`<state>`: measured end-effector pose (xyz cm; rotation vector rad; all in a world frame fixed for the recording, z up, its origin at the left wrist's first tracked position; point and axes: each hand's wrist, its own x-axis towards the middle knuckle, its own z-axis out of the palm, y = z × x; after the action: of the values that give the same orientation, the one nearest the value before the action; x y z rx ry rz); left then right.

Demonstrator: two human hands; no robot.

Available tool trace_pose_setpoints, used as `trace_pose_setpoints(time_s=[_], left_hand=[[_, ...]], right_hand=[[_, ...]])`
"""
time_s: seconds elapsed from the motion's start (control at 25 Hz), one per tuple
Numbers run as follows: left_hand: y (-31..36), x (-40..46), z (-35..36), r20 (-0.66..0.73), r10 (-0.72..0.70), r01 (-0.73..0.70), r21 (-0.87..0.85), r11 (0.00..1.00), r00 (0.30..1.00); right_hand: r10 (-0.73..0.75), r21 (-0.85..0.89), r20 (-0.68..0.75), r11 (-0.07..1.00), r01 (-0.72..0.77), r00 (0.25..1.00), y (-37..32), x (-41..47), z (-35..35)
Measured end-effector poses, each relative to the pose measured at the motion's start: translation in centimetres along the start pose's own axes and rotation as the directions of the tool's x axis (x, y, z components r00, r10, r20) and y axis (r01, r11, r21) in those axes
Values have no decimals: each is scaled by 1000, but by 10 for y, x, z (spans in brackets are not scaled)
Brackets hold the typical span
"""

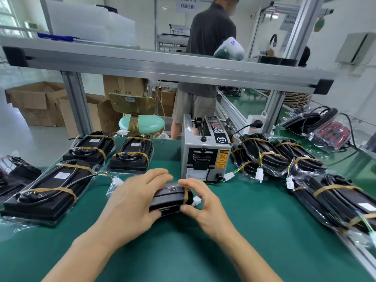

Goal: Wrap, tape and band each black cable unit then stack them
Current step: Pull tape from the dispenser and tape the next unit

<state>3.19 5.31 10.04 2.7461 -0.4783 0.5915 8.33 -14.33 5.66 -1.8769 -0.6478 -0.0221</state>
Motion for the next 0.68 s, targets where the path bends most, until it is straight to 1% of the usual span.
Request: trace_pose_setpoints(time_s=[0.04, 0.08, 0.12, 0.16, 0.2, 0.28, 0.36, 0.4, 0.44, 0.48, 0.56, 0.64, 0.68], left_hand=[[-9, -3, -2, 70, -24, 16, 118, 993, 997], [-17, -6, -6, 147, -96, 63, 216, 974, 985], [-24, -8, -9, 188, -163, 107, 275, 955, 969], [-27, -11, -11, 194, -198, 141, 273, 952, 961], [-29, -15, -10, 171, -209, 169, 222, 960, 963], [-25, -22, -8, 59, -223, 220, 58, 974, 973], [-19, -29, -6, -62, -265, 257, -113, 960, 962], [-19, -32, -3, -104, -301, 273, -220, 936, 948], [-18, -35, -3, -120, -348, 287, -353, 891, 930], [-17, -37, -2, -117, -390, 288, -491, 822, 913], [-14, -39, -2, -82, -446, 259, -716, 648, 891], [-9, -41, 2, -37, -470, 201, -872, 446, 882], [-6, -42, 4, -16, -473, 176, -916, 359, 881]], right_hand=[[-1, -2, -9, 1000, 1, 1000, 1, 0, 1], [-3, -9, -24, 1000, 3, 1000, 4, 0, 2], [-6, -20, -48, 1000, 5, 999, 6, -1, 3], [-8, -34, -80, 999, 6, 997, 8, -1, 5], [-9, -54, -120, 999, 3, 993, 9, -2, 7], [-14, -81, -196, 997, -2, 981, 10, -5, 10], [-23, -84, -246, 996, 3, 969, 7, -10, 8], [-19, -65, -266, 998, 2, 964, 7, -13, 5], [-2, -26, -281, 1000, -6, 960, 6, -16, 1], [28, 24, -293, 999, -22, 956, 3, -20, -3], [77, 133, -299, 990, -39, 951, -3, -28, -8], [88, 224, -298, 974, -20, 950, -10, -37, -8], [95, 250, -312, 968, -15, 945, -13, -42, -7]])
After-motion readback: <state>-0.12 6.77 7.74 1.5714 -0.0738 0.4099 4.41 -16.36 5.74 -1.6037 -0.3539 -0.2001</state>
